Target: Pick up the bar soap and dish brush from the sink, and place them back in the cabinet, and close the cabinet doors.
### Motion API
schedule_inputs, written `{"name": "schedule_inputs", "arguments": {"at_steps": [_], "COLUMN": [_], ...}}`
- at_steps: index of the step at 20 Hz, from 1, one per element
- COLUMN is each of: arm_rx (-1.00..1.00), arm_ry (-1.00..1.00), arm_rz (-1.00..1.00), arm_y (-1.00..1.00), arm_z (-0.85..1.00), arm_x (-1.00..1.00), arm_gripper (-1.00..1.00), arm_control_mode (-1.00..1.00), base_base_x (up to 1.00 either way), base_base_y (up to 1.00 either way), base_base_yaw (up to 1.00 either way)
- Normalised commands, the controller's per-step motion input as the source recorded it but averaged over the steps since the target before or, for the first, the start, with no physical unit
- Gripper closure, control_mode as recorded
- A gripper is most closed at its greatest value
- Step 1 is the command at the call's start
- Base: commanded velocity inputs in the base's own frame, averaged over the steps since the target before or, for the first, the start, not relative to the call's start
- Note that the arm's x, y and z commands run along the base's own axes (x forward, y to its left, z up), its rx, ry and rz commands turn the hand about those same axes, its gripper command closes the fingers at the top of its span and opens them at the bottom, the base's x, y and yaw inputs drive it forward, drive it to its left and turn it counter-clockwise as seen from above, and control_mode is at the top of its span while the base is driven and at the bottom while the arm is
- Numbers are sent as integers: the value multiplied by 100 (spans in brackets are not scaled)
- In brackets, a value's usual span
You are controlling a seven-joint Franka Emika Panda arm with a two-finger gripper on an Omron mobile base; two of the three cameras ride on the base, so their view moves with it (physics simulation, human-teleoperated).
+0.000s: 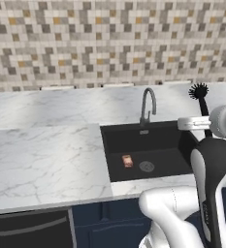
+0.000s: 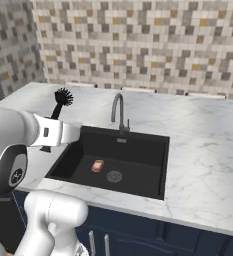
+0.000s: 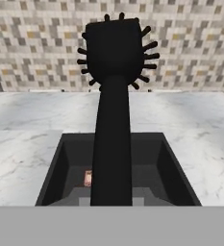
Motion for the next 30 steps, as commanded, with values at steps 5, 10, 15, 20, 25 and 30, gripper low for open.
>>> {"name": "schedule_inputs", "arguments": {"at_steps": [5,10,15,20,25,30], "arm_rx": [0,0,0,0,0,0], "arm_ry": [0,0,0,0,0,0], "arm_rz": [0,0,0,0,0,0], "arm_y": [0,0,0,0,0,0], "arm_z": [0,0,0,0,0,0], "arm_x": [0,0,0,0,0,0], "arm_gripper": [100,100,100,100,100,100], "arm_control_mode": [100,100,100,100,100,100], "base_base_x": [-28,-19,-26,-26,-10,0], "base_base_y": [9,30,64,70,66,35], "base_base_yaw": [38,51,52,53,51,53]}}
